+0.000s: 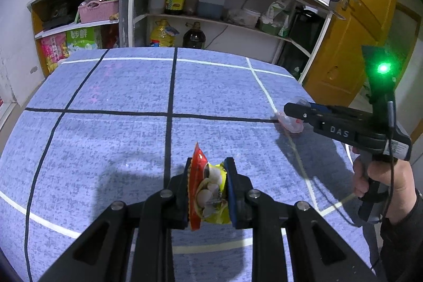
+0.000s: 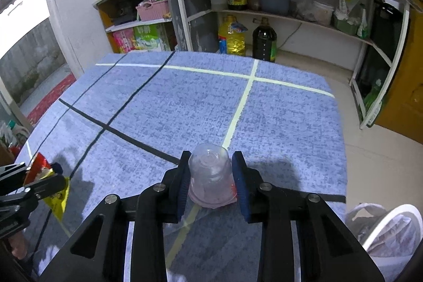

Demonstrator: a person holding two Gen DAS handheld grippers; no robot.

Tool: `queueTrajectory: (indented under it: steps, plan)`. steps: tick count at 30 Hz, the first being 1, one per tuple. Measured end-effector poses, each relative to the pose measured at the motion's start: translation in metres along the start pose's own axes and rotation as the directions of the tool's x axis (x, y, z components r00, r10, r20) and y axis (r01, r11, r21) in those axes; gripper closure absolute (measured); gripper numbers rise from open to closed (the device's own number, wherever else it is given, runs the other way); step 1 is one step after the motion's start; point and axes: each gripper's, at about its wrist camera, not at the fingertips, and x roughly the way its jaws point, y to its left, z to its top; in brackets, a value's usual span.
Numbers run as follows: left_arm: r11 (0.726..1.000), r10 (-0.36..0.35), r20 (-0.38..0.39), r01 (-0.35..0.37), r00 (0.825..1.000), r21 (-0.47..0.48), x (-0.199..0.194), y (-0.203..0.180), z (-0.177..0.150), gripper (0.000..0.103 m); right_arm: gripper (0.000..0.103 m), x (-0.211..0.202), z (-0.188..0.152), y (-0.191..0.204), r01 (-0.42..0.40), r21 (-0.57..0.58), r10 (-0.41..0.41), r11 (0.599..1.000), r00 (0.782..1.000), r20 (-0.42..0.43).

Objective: Collect trash
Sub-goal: 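Grasp the yellow snack bag with the left gripper while the right gripper grasps the pink-lidded plastic cup, then carry the snack bag and cup over the trash bin and open both grippers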

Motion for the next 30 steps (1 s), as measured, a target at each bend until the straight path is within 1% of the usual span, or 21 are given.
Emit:
queueTrajectory:
  steps: [8,13,23,30]
  plan:
    - [0.999,-0.039,0.018,0.039,0.999,0.033,-0.005,-0.026,0.004,0.081,0.071,-0.058,-0.015,-0.003,0.004,-0.004,-0.004,1.000,0.998,0.065]
    - [0.994,-0.086,0.016,0.085,0.996,0.071,-0.006,-0.058,0.005,0.081,0.071,-0.095,-0.031,-0.016,0.025,0.016,-0.027,1.000,0.995,0.094]
    - [0.973,-0.176,-0.003,0.174,0.984,0.151,-0.004,-0.132,-0.003,0.081,0.071,-0.161,-0.070,-0.057,0.089,0.074,-0.098,0.993,0.986,0.133]
    - [0.952,-0.238,-0.013,0.236,0.971,0.196,-0.003,-0.180,-0.003,0.081,0.071,-0.201,-0.100,-0.092,0.137,0.131,-0.157,0.982,0.976,0.153]
